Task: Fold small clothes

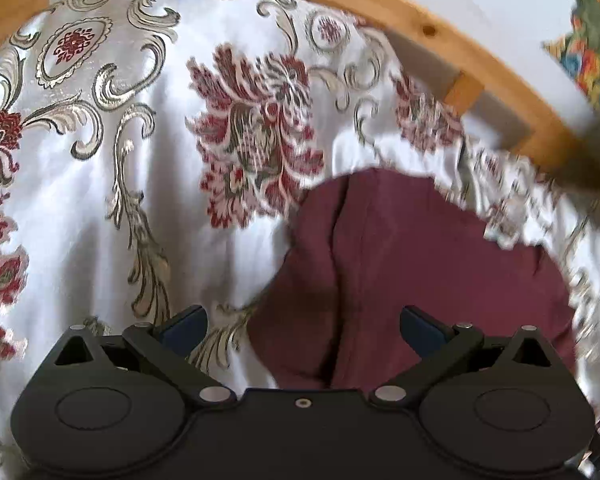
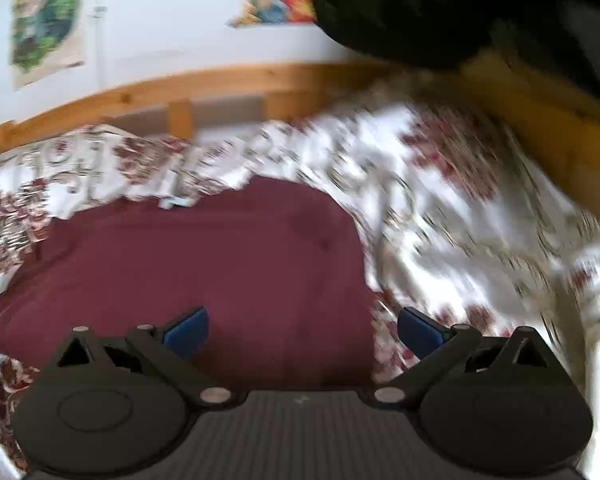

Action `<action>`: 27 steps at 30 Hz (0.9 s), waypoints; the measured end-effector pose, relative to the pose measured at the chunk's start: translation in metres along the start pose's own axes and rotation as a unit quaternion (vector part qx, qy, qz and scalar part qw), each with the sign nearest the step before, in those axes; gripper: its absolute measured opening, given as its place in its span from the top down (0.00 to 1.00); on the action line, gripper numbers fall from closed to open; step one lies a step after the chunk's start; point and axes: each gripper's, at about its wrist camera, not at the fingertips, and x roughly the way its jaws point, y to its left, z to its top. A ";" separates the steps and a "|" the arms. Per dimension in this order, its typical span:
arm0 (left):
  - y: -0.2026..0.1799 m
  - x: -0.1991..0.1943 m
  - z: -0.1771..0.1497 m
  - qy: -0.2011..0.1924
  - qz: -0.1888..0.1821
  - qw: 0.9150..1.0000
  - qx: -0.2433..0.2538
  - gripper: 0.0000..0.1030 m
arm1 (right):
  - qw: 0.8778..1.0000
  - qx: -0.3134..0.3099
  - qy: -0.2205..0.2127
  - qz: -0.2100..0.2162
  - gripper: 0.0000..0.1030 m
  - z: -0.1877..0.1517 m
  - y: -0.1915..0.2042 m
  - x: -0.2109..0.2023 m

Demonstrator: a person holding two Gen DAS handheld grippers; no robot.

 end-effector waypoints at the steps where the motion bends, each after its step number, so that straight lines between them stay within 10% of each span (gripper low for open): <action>1: 0.003 0.001 0.004 -0.005 -0.002 1.000 -0.006 0.01 | 1.000 -0.014 -0.009 0.006 0.00 0.000 0.006 -0.001; 15: 0.013 0.061 0.031 0.092 -0.099 0.991 0.004 0.01 | 0.973 -0.212 -0.070 0.065 0.00 -0.020 0.110 0.016; 27: -0.006 0.093 0.014 0.134 -0.034 0.987 0.079 0.01 | 0.974 -0.205 -0.040 0.086 0.00 -0.025 0.112 0.045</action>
